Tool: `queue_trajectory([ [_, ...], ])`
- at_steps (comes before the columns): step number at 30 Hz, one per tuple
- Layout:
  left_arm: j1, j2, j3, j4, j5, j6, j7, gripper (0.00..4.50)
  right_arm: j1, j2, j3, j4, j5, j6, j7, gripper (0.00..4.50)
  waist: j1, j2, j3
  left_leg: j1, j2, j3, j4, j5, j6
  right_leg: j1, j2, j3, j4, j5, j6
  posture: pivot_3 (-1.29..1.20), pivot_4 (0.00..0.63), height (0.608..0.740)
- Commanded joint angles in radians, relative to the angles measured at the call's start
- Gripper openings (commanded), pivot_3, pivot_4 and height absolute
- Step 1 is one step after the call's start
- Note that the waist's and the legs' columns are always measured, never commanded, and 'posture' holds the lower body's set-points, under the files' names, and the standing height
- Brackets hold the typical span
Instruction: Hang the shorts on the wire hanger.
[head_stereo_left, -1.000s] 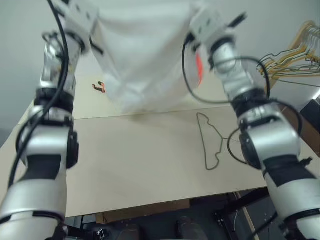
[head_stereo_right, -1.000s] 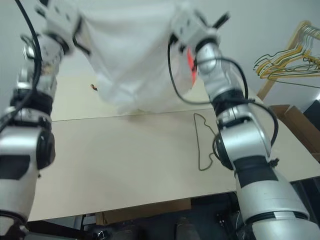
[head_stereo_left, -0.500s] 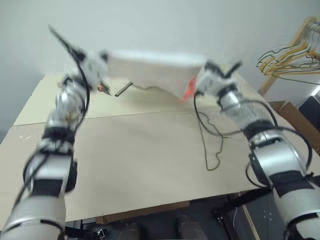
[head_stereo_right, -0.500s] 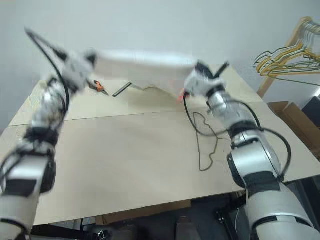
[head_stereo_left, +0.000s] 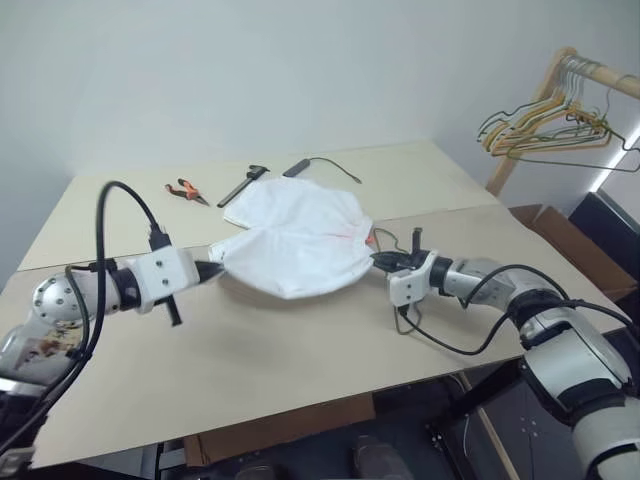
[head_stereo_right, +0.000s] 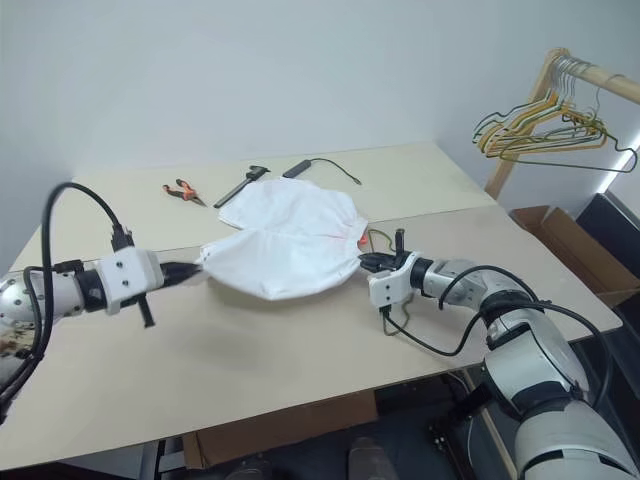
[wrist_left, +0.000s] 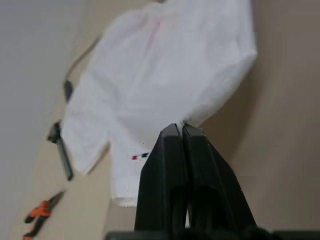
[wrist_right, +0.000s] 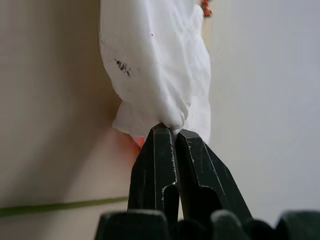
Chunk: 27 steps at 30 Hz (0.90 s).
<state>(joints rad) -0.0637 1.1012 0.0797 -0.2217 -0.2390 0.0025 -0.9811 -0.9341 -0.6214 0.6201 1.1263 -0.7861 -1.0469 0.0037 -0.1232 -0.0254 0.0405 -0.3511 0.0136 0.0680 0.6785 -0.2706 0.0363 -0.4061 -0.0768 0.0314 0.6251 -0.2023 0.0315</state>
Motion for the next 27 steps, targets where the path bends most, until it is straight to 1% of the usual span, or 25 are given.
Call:
queue_trajectory([
  [1, 0.096, 0.073, 0.087, -0.122, -0.049, 0.050, -0.115, 0.00, 0.011, -0.038, 0.006, -0.054, -0.028, -0.010, -0.006, 0.02, 0.006, 0.000, 0.000, 0.000, 0.000, 0.000, 0.000, 0.000, 0.000, 0.000, 0.000, 0.000, 0.000, 0.000, 0.000, 0.03, 0.000, 0.740],
  [3, 0.181, 0.110, 0.132, -0.197, -0.059, 0.086, -0.169, 0.00, 0.035, -0.057, 0.007, -0.083, -0.041, -0.013, -0.003, 0.02, 0.010, 0.000, 0.000, 0.000, 0.000, 0.000, 0.000, 0.000, 0.000, -0.001, 0.000, 0.000, 0.000, -0.001, 0.000, 0.02, 0.000, 0.740],
  [5, 0.260, 0.116, 0.180, -0.275, -0.066, 0.123, -0.194, 0.00, 0.068, -0.077, 0.000, -0.118, -0.033, -0.017, 0.014, 0.02, 0.015, 0.000, 0.000, -0.001, 0.000, 0.001, 0.000, -0.001, 0.001, -0.001, 0.000, 0.000, 0.000, -0.002, 0.000, 0.02, 0.000, 0.740],
  [9, 0.382, 0.090, 0.265, -0.413, -0.098, 0.207, -0.229, 0.00, 0.135, -0.116, -0.011, -0.208, -0.029, -0.014, 0.040, 0.02, 0.027, 0.000, 0.000, -0.001, 0.000, 0.002, 0.000, -0.002, 0.001, -0.001, 0.000, 0.001, 0.000, -0.003, 0.000, 0.01, 0.000, 0.740],
  [13, 0.488, 0.055, 0.325, -0.517, -0.120, 0.272, -0.254, 0.00, 0.198, -0.146, -0.030, -0.293, -0.005, -0.010, 0.076, 0.02, 0.028, 0.000, 0.000, 0.000, 0.000, 0.002, 0.000, -0.002, 0.002, -0.001, 0.000, 0.001, 0.000, -0.004, 0.000, 0.01, 0.000, 0.740],
  [16, 0.565, 0.011, 0.319, -0.520, -0.083, 0.247, -0.258, 0.00, 0.242, -0.162, -0.047, -0.353, 0.017, -0.003, 0.107, 0.02, 0.028, 0.000, 0.000, 0.001, 0.000, 0.002, 0.000, -0.003, 0.002, 0.000, 0.000, 0.001, 0.000, -0.005, 0.000, 0.01, 0.000, 0.740],
  [19, 0.625, -0.031, 0.289, -0.512, -0.033, 0.204, -0.248, 0.00, 0.276, -0.174, -0.061, -0.401, 0.034, 0.006, 0.136, 0.02, 0.028, 0.000, 0.000, 0.003, 0.000, 0.003, 0.000, -0.003, 0.002, 0.001, 0.000, 0.003, 0.000, -0.008, -0.005, 0.01, 0.000, 0.740],
  [24, 0.713, -0.083, 0.267, -0.552, 0.035, 0.158, -0.229, 0.00, 0.341, -0.201, -0.088, -0.489, 0.109, 0.021, 0.220, 0.02, 0.030, -0.001, 0.000, 0.005, 0.000, 0.005, 0.000, -0.003, 0.002, 0.003, 0.000, 0.005, 0.000, -0.010, -0.004, 0.00, 0.000, 0.740],
  [25, 0.724, -0.090, 0.261, -0.560, 0.043, 0.153, -0.226, 0.00, 0.355, -0.205, -0.092, -0.508, 0.128, 0.025, 0.241, 0.29, 0.030, -0.002, 0.000, 0.005, 0.000, 0.005, 0.000, -0.003, 0.003, 0.003, 0.000, 0.005, 0.000, -0.011, -0.002, 0.00, 0.002, 0.740],
  [26, 0.730, -0.095, 0.254, -0.566, 0.048, 0.146, -0.224, 0.23, 0.371, -0.208, -0.096, -0.528, 0.155, 0.030, 0.270, 0.62, 0.031, -0.002, -0.001, 0.005, 0.000, 0.005, 0.000, -0.003, 0.003, 0.003, 0.000, 0.005, 0.000, -0.011, -0.002, -0.01, 0.004, 0.740],
  [27, 0.734, -0.099, 0.251, -0.570, 0.052, 0.143, -0.223, 0.48, 0.386, -0.211, -0.100, -0.548, 0.180, 0.033, 0.294, 0.86, 0.033, -0.002, -0.001, 0.005, 0.001, 0.005, 0.000, -0.003, 0.003, 0.003, 0.000, 0.005, 0.000, -0.011, -0.002, -0.01, 0.007, 0.740],
])
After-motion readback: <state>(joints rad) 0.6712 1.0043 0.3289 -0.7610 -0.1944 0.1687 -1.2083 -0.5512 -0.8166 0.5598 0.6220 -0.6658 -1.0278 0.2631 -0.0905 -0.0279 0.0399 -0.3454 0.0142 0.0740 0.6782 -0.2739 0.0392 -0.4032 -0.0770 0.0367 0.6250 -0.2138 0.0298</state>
